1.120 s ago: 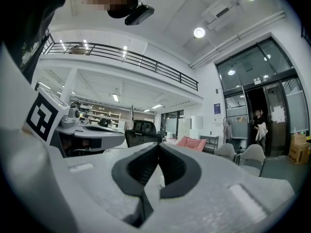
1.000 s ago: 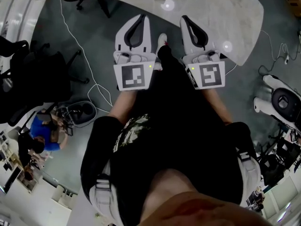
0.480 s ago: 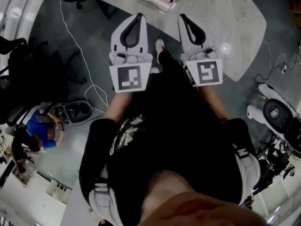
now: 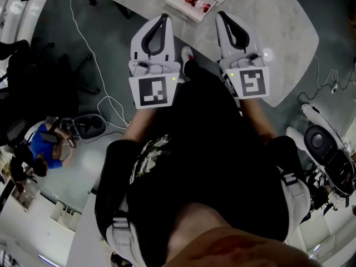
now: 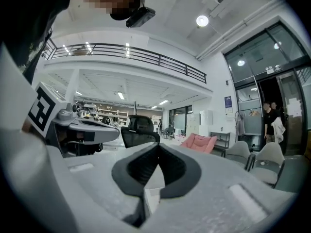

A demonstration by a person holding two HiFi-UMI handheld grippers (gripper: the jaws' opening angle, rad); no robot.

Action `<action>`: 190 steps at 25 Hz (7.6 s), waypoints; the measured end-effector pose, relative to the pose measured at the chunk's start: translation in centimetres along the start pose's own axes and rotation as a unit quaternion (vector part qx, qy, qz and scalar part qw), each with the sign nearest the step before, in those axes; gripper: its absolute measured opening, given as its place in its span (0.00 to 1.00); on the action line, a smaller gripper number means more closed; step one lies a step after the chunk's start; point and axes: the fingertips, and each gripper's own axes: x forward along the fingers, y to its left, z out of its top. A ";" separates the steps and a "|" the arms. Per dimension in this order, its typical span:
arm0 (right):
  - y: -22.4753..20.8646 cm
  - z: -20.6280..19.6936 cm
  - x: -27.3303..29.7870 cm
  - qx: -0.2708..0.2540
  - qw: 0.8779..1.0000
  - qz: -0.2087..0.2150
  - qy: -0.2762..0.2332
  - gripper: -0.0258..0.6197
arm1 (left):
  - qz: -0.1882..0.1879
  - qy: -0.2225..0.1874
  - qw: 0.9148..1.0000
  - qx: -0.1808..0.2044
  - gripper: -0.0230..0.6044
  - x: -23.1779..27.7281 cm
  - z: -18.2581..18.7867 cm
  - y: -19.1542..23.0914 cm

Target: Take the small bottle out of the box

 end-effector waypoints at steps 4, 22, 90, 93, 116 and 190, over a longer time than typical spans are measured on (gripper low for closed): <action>-2.0 -2.0 0.8 0.005 1.000 0.000 0.003 0.03 | -0.007 0.009 1.000 0.004 0.06 1.9 -0.7 -0.3; -4.3 -11.5 8.5 0.004 0.996 0.056 0.070 0.04 | -0.039 0.084 0.996 -0.008 0.06 11.7 -9.1 1.0; -2.9 -38.1 17.9 -0.101 0.840 0.162 0.508 0.36 | -0.100 0.226 0.965 -0.094 0.06 20.4 -28.4 3.6; -3.0 -38.0 17.9 -0.107 0.849 0.153 0.494 0.35 | -0.097 0.221 0.966 -0.088 0.06 20.3 -28.1 3.8; -2.6 -24.7 15.3 -0.085 0.933 0.098 0.336 0.35 | -0.081 0.158 0.984 -0.031 0.06 16.4 -20.2 1.7; -7.6 7.9 6.6 -0.029 0.999 -0.008 -0.030 0.34 | -0.057 -0.050 0.996 0.044 0.06 11.4 6.1 1.3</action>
